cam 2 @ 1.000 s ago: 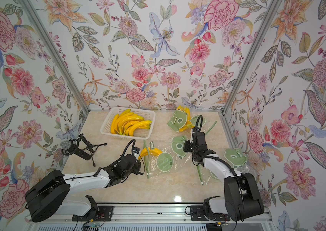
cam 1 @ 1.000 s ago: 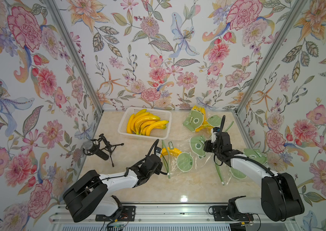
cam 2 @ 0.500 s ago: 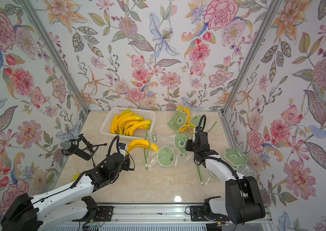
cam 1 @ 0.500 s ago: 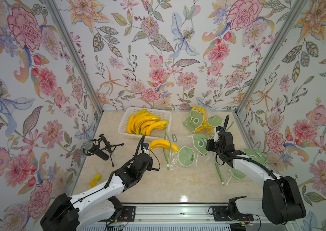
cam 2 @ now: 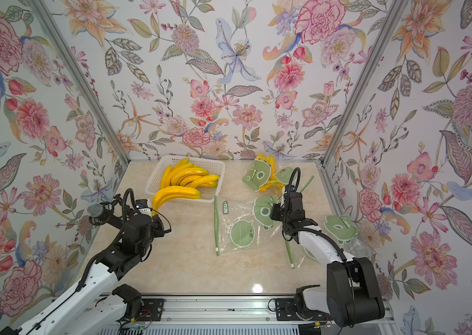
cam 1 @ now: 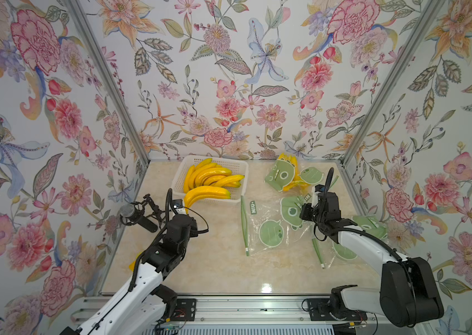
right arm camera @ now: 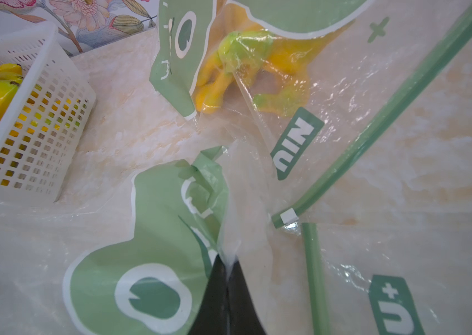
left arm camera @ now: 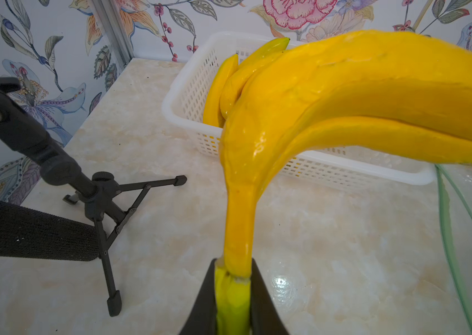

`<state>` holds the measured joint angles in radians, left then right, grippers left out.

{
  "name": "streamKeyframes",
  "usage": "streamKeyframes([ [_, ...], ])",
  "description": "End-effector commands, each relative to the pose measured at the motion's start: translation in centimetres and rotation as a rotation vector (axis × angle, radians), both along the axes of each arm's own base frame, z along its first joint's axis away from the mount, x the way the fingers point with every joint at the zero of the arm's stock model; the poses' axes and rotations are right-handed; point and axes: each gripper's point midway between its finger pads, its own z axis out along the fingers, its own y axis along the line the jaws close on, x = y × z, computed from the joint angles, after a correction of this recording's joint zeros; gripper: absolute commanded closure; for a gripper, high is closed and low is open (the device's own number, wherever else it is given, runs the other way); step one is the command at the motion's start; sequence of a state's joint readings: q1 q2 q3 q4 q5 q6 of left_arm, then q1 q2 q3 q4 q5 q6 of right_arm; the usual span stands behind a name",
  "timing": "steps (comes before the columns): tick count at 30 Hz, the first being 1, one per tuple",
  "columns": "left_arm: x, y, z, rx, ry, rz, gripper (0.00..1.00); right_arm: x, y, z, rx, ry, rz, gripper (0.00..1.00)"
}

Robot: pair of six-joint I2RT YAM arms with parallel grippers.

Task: Open the zip-top bag and take out the banana
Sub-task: Place the banana in the basket.

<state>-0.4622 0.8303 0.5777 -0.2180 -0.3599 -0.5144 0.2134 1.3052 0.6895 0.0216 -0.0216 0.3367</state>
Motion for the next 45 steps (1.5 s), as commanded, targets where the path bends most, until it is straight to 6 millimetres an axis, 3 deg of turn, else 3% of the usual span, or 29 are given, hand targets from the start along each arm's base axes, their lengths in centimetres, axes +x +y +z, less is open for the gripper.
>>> streamKeyframes([
  [1,2.4,-0.3,3.8,-0.019,-0.062,0.010,0.91,-0.7,0.2,0.1,0.005,0.003,0.003,1.00],
  [6,7.1,-0.1,6.3,-0.001,-0.077,0.039,0.92,-1.0,0.6,-0.1,0.004,0.010,0.011,1.00],
  [9,10.1,0.4,6.5,-0.007,-0.064,0.052,0.92,-1.1,0.7,-0.2,0.004,0.010,0.015,1.00],
  [12,12.6,1.2,5.9,-0.024,-0.042,0.071,0.91,-1.3,0.7,-0.2,0.003,0.010,0.015,1.00],
  [17,15.6,2.7,2.5,-0.040,0.034,0.110,0.90,-1.3,0.7,-0.1,0.003,0.005,0.019,1.00],
  [23,17.2,3.2,0.4,-0.052,0.064,0.120,0.90,-1.3,0.8,0.1,0.005,0.002,0.025,1.00],
  [24,17.7,3.0,-1.2,-0.051,0.094,0.112,0.90,-1.4,0.8,0.0,0.003,0.003,0.027,1.00],
  [31,20.6,0.9,-4.1,-0.083,0.133,0.019,0.89,-1.6,0.8,-0.4,0.002,0.011,0.030,1.00],
  [35,21.9,0.0,-5.6,-0.080,0.175,-0.012,0.79,-1.8,0.7,-0.5,-0.002,0.012,0.027,1.00],
  [40,21.3,0.7,-5.1,-0.057,0.174,0.017,0.53,-1.8,0.6,-0.1,-0.007,0.003,0.024,1.00],
  [45,19.9,1.6,-2.6,-0.030,0.148,0.044,0.44,-1.7,0.5,0.3,-0.011,0.000,0.022,1.00],
])
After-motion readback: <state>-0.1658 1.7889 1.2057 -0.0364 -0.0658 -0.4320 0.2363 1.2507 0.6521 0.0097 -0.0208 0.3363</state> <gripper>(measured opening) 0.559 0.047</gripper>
